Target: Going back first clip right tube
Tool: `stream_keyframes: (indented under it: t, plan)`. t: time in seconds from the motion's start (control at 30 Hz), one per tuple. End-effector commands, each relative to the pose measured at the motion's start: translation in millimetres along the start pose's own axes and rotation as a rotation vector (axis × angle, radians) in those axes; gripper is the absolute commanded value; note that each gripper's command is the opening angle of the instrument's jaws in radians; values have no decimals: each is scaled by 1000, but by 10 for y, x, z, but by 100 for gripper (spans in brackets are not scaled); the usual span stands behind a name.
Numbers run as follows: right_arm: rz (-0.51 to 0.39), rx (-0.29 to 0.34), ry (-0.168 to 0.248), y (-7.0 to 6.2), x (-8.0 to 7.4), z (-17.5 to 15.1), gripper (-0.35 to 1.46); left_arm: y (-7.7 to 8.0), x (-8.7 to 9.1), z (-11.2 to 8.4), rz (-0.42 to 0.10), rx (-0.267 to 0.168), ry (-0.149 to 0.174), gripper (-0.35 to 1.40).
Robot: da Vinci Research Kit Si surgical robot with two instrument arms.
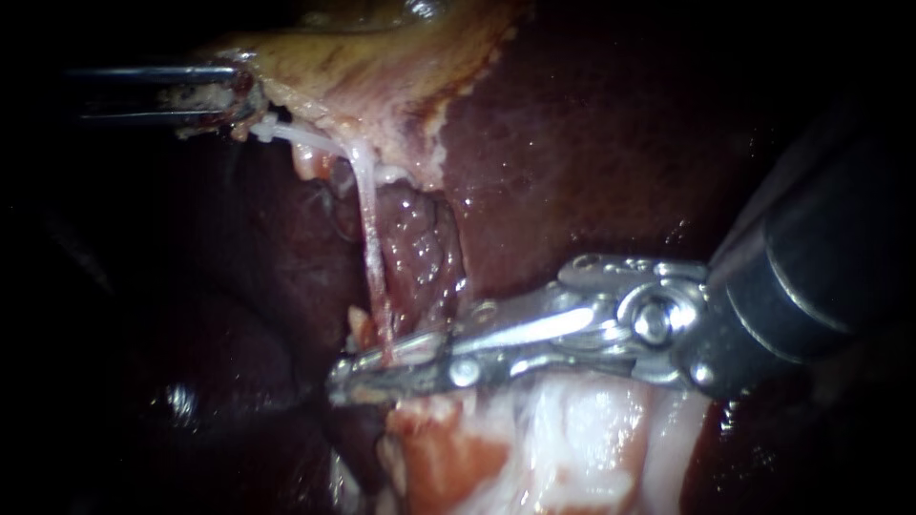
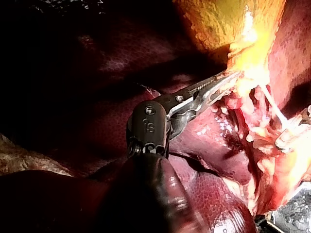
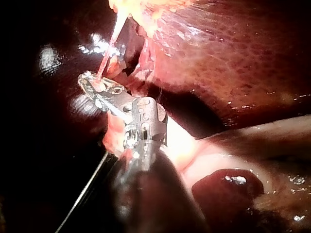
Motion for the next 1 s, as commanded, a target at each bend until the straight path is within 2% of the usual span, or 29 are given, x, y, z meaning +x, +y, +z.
stream_keyframes:
  t: [0.03,0.2,0.27,0.3,0.37,0.43,0.7,0.9,1.0]
  plan:
    - [0,0,0,1,-1,-1,-35,0,0,0,0,0,0,-35]
    - [6,3,5,1,-1,-1,-35,0,0,0,0,0,0,-35]
    - [6,13,23,2,-1,0,-30,0,0,0,0,0,0,-35]
    - [6,21,35,2,-2,2,-7,0,0,0,0,0,0,-35]
    - [6,23,41,4,-1,4,28,0,0,0,0,0,0,-35]
    - [13,21,42,7,1,8,42,0,0,0,0,0,0,-35]
    - [-64,15,46,17,1,13,49,0,0,0,0,0,0,-35]
    - [-227,7,50,33,-6,15,49,0,0,0,0,0,0,-35]
    - [-271,-5,56,42,-11,14,50,0,0,0,0,0,0,-35]
